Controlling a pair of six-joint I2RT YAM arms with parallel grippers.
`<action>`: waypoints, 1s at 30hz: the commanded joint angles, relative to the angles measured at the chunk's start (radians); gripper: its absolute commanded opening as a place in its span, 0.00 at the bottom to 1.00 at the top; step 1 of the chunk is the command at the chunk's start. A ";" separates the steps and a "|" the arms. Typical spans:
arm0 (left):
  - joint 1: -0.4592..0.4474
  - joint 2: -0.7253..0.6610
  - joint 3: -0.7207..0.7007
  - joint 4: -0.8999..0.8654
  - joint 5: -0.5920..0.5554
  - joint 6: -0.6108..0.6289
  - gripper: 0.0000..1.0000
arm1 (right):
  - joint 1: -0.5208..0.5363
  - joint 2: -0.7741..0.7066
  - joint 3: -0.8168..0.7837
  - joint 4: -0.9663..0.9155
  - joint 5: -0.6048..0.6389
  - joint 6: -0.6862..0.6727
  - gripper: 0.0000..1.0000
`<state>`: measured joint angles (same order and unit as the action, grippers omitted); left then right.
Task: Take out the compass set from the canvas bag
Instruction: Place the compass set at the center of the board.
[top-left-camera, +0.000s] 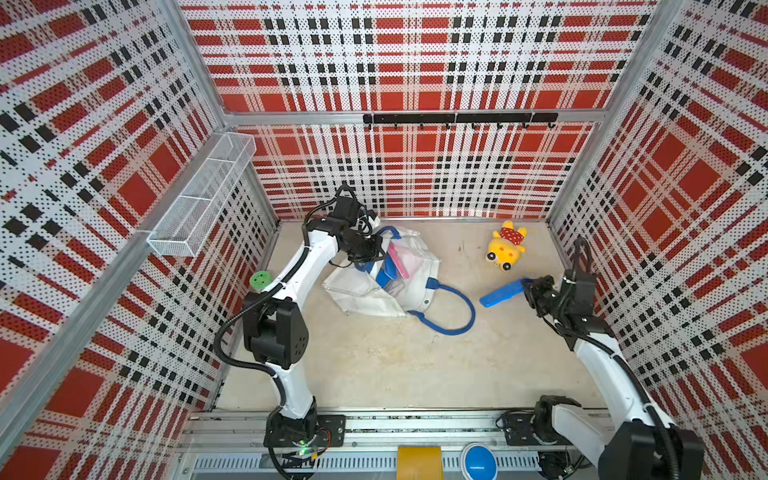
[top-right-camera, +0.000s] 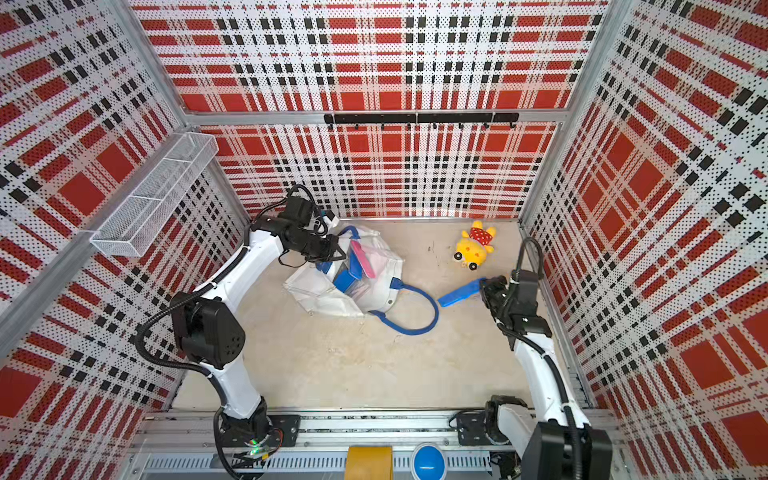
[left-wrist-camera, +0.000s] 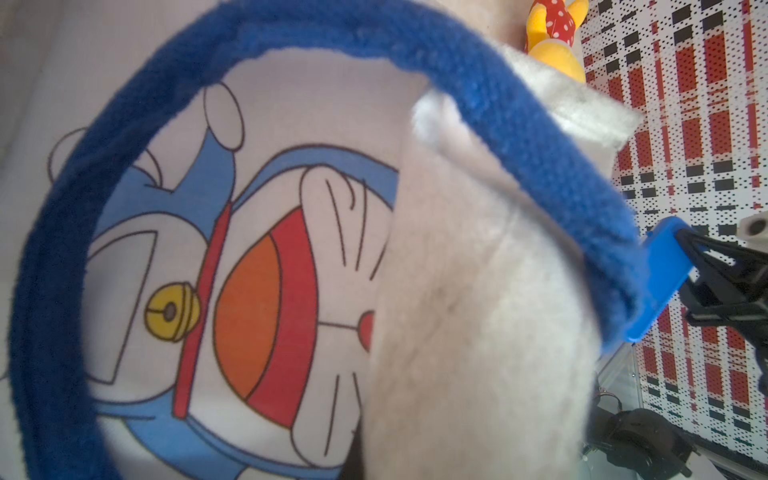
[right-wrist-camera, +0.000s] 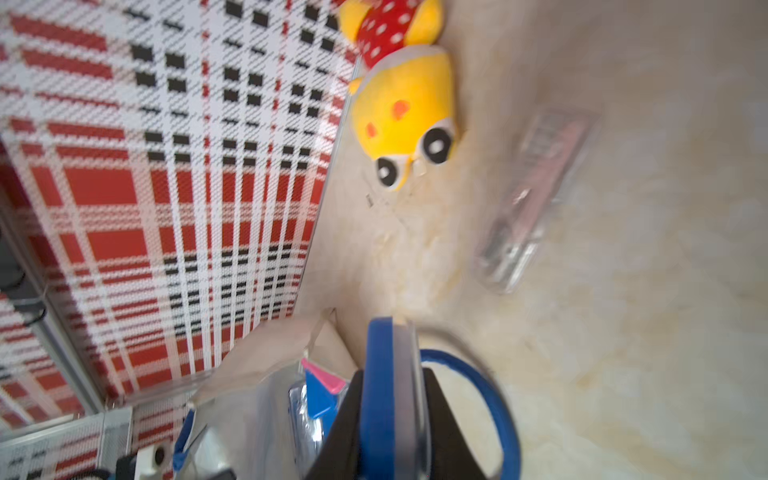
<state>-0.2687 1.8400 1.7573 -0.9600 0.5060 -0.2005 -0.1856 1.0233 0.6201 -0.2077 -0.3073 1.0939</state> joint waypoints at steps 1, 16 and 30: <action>-0.001 0.006 0.038 0.003 0.046 -0.013 0.00 | -0.082 0.056 -0.065 0.109 -0.098 -0.015 0.16; -0.012 -0.015 0.016 0.002 0.030 -0.036 0.00 | -0.195 0.467 -0.042 0.376 -0.175 -0.062 0.13; -0.014 -0.019 0.005 -0.003 0.028 -0.045 0.00 | -0.203 0.592 -0.040 0.507 -0.177 -0.041 0.21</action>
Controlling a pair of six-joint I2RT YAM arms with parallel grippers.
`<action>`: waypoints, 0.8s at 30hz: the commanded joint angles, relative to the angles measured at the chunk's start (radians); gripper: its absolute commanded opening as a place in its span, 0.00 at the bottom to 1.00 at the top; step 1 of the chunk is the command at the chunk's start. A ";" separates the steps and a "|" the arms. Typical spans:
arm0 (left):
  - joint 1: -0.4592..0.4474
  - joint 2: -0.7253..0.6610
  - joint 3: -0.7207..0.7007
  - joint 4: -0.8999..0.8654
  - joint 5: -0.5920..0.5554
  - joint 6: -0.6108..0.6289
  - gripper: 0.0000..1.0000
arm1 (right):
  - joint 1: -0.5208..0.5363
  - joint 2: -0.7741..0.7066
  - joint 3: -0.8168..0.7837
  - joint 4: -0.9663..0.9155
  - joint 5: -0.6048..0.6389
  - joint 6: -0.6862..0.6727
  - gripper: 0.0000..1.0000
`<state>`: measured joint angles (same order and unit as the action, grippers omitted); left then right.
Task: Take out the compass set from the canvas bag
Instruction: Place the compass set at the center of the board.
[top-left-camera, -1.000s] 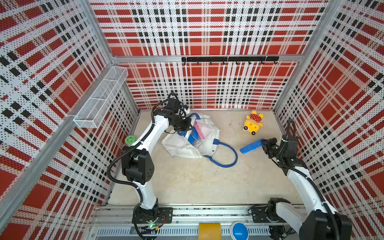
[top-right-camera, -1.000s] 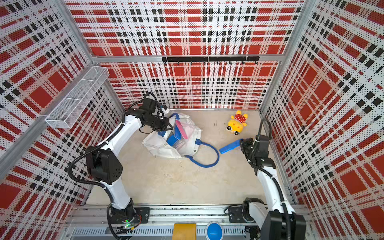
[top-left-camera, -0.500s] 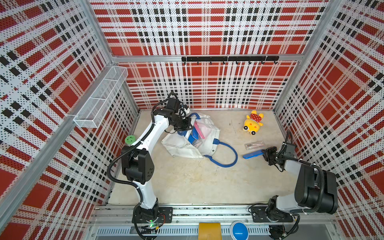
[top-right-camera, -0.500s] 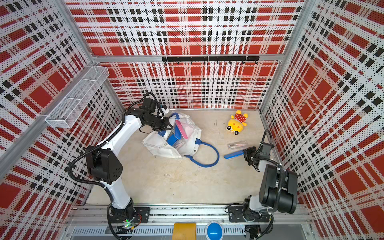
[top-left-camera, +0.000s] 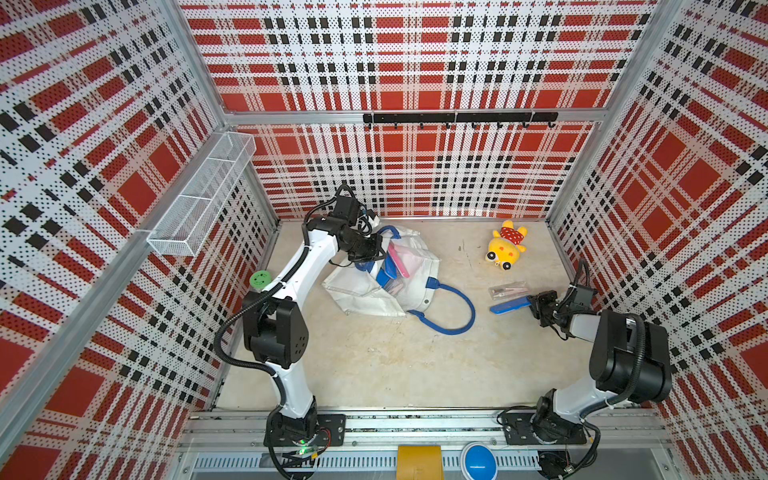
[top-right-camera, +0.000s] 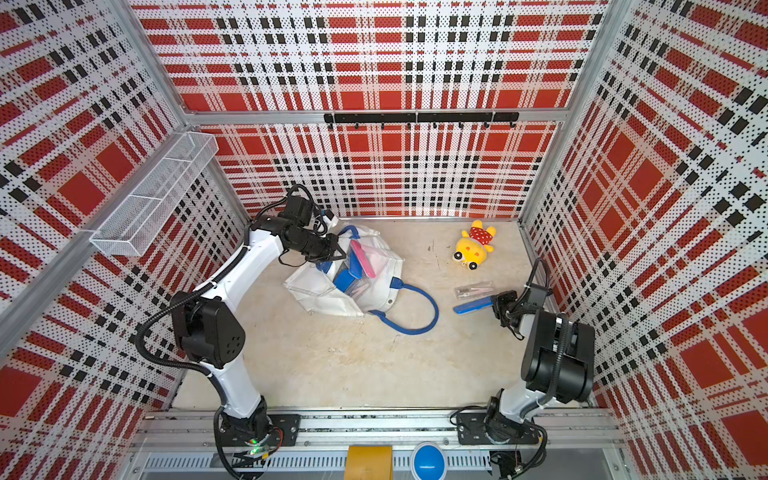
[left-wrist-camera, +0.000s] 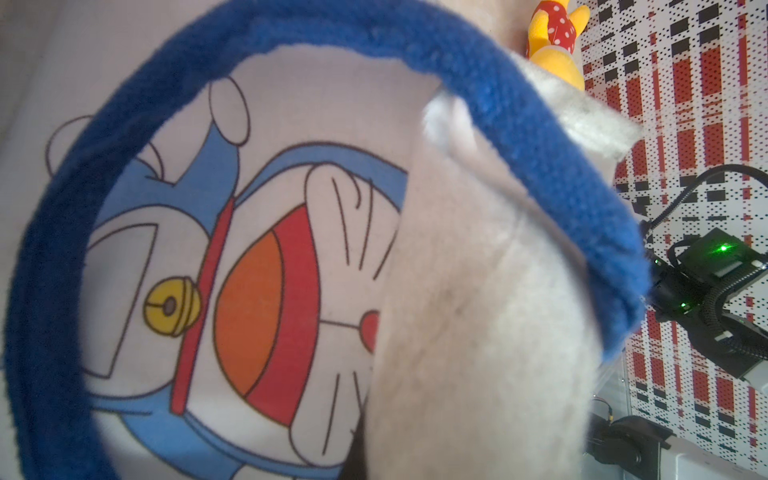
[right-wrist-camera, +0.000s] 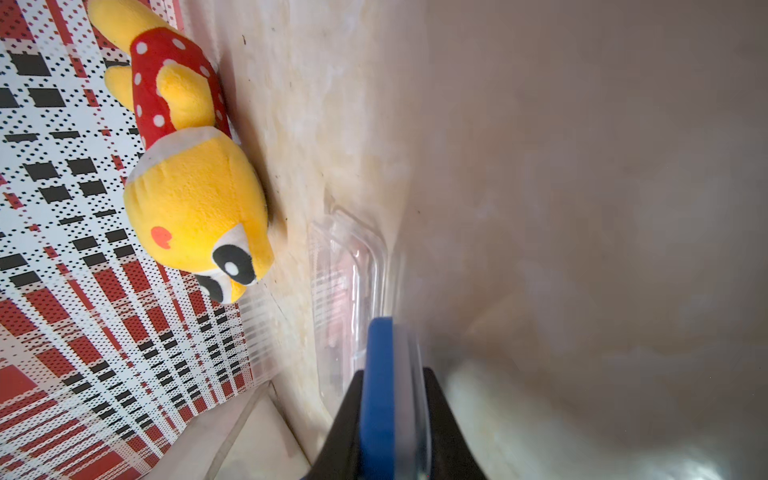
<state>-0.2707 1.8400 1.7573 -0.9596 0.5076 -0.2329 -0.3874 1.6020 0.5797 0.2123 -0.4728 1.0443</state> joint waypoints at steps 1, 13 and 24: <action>-0.012 -0.020 0.005 -0.004 0.026 -0.013 0.00 | -0.001 0.013 -0.005 0.092 -0.009 0.010 0.22; -0.016 -0.022 0.006 -0.005 0.028 -0.010 0.00 | -0.007 -0.122 -0.102 0.049 0.056 0.044 0.50; -0.016 -0.036 -0.004 -0.006 0.029 0.001 0.00 | 0.018 -0.476 -0.046 -0.352 0.149 -0.013 0.64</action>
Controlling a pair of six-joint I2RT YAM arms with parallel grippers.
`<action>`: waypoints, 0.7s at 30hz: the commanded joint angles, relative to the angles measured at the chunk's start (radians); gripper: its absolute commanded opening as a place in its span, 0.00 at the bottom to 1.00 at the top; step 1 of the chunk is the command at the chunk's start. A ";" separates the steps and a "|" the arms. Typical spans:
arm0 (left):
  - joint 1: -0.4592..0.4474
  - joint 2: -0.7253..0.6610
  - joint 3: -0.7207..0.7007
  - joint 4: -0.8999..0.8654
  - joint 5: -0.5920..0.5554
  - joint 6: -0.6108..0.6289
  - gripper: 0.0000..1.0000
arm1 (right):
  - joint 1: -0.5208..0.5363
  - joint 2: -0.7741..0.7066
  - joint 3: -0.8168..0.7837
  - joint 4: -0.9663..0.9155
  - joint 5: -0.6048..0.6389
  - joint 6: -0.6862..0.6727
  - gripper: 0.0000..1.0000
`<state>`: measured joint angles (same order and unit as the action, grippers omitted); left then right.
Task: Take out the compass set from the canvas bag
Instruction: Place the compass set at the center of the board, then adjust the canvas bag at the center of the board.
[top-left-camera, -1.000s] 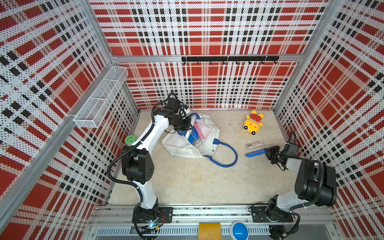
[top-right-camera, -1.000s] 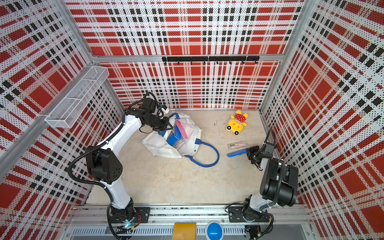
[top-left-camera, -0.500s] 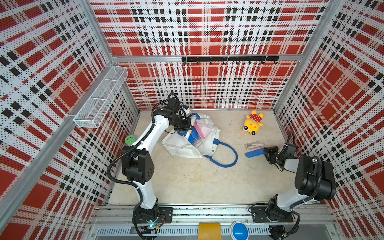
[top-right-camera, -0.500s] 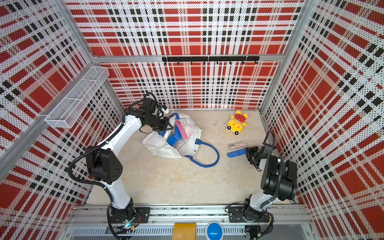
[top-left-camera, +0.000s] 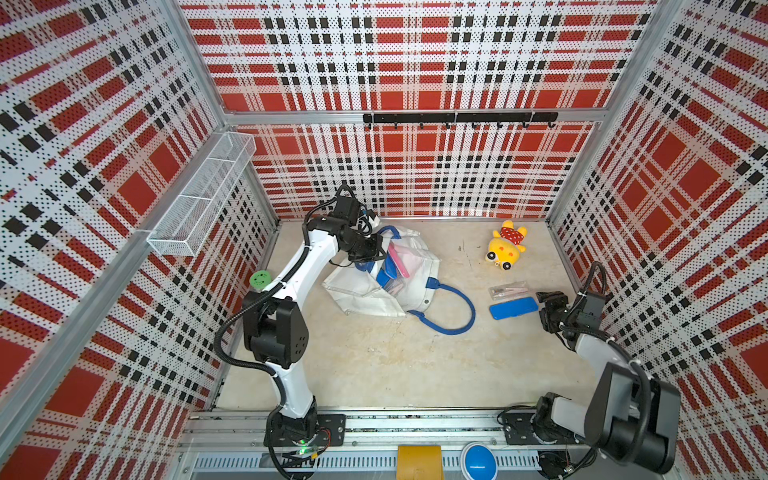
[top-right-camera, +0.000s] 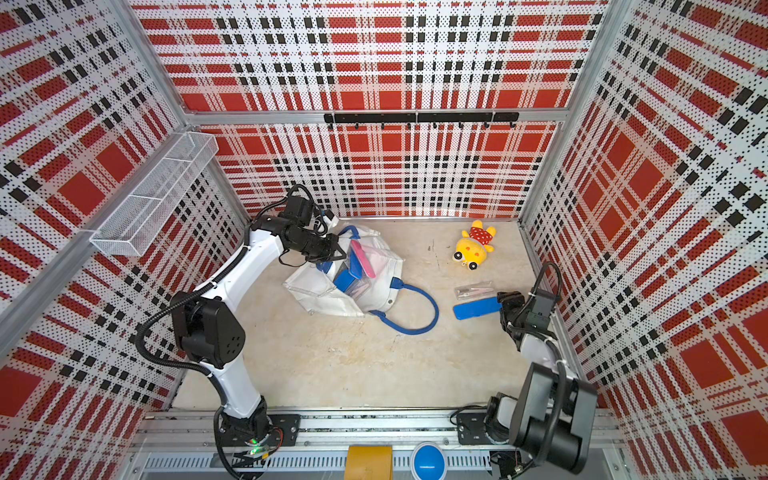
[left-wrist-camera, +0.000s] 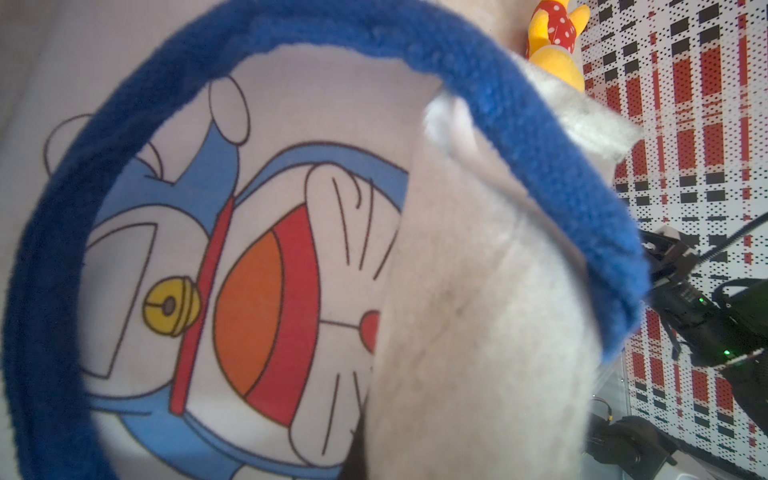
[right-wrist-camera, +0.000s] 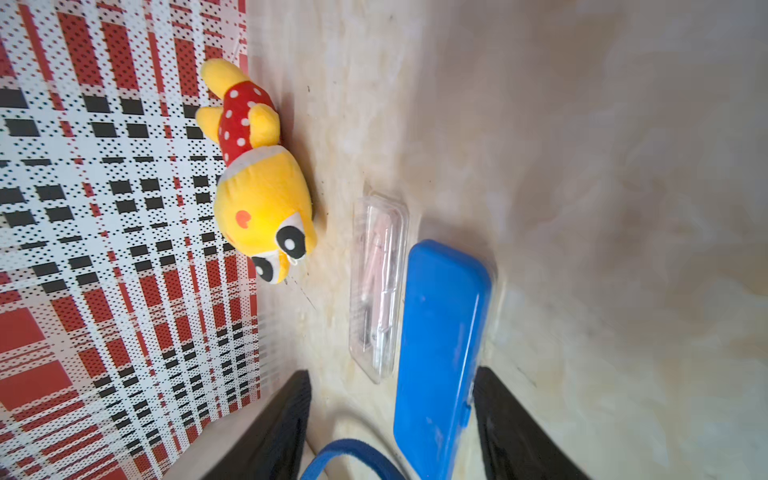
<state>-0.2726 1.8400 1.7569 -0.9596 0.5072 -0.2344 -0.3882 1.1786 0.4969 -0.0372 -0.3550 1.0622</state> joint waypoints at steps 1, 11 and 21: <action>-0.014 -0.036 -0.004 -0.006 0.029 0.003 0.00 | 0.048 -0.068 0.061 -0.133 0.034 -0.048 0.62; 0.006 -0.003 0.049 -0.057 -0.011 0.037 0.00 | 0.807 0.123 0.505 -0.248 0.237 -0.311 0.54; 0.080 0.039 0.144 -0.109 -0.016 0.063 0.00 | 1.023 0.487 0.790 -0.332 0.217 -0.259 0.68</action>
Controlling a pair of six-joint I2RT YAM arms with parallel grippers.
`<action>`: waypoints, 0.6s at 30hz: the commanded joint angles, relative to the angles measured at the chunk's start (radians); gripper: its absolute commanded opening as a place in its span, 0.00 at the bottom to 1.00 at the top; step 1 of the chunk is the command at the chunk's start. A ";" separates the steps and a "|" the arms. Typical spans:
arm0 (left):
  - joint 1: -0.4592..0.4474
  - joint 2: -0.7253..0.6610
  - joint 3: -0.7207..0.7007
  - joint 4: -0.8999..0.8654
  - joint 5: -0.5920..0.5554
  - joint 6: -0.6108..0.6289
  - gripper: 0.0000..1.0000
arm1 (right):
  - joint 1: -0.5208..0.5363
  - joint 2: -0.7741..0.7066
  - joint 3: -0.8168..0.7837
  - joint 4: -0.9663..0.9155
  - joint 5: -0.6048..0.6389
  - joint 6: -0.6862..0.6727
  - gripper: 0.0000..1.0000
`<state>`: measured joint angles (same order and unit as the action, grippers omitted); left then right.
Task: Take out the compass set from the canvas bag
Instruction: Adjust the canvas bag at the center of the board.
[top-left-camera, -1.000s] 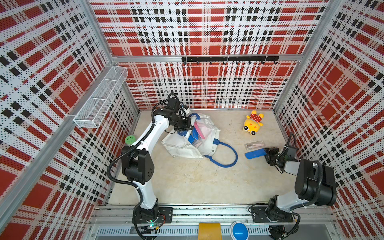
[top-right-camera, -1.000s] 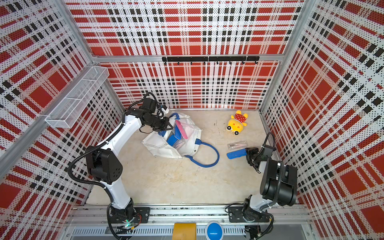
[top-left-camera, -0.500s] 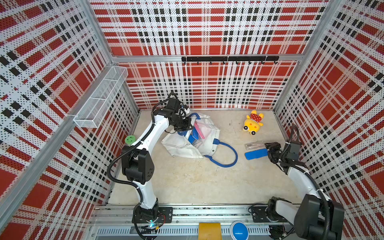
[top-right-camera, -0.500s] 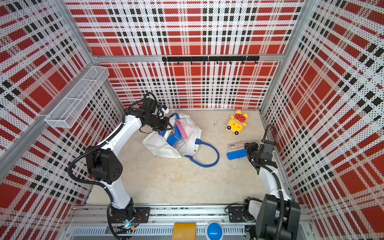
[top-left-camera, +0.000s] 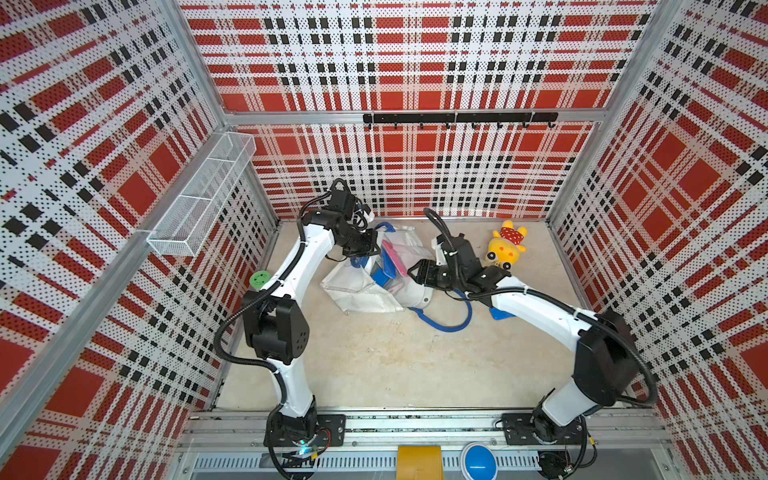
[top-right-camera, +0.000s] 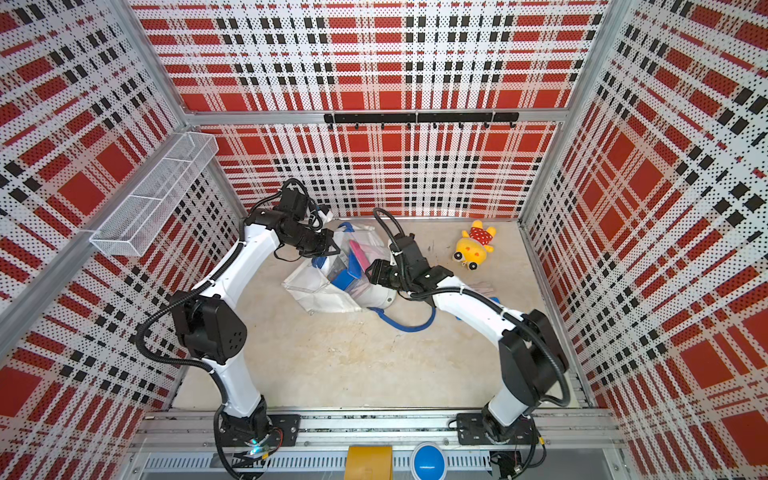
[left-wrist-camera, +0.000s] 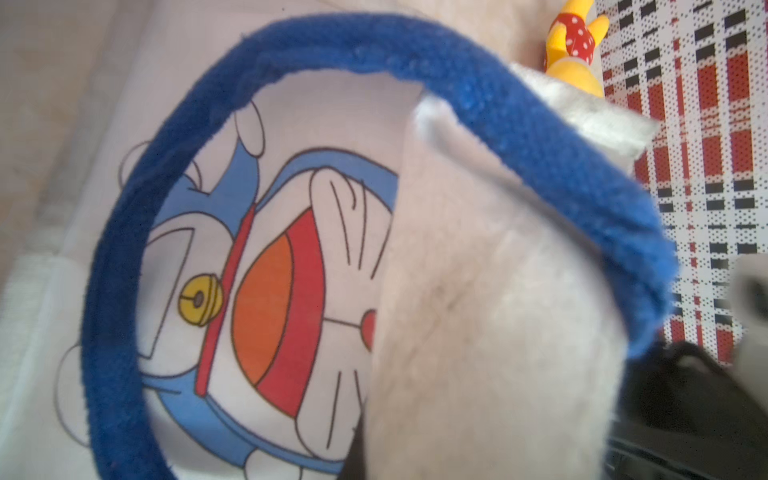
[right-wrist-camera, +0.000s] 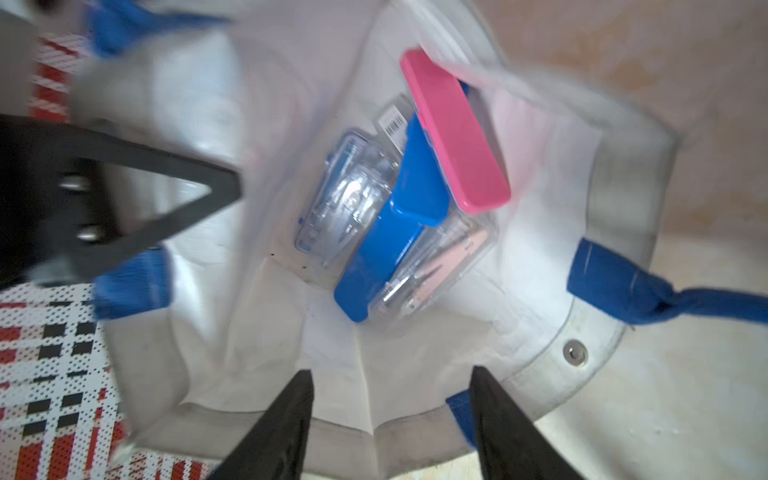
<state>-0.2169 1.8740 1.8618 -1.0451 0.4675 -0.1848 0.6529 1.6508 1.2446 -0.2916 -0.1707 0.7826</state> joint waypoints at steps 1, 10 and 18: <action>0.031 0.007 0.039 -0.023 0.024 0.013 0.00 | -0.022 0.021 0.056 -0.111 0.047 0.023 0.68; 0.049 0.011 0.037 -0.023 0.036 0.024 0.00 | -0.082 0.076 -0.027 -0.083 -0.016 0.091 0.74; 0.048 0.014 0.040 -0.023 0.038 0.019 0.00 | -0.086 0.193 -0.038 0.050 -0.106 0.135 0.71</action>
<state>-0.1753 1.8812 1.8713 -1.0489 0.4896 -0.1741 0.5655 1.8088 1.2160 -0.3237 -0.2359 0.8845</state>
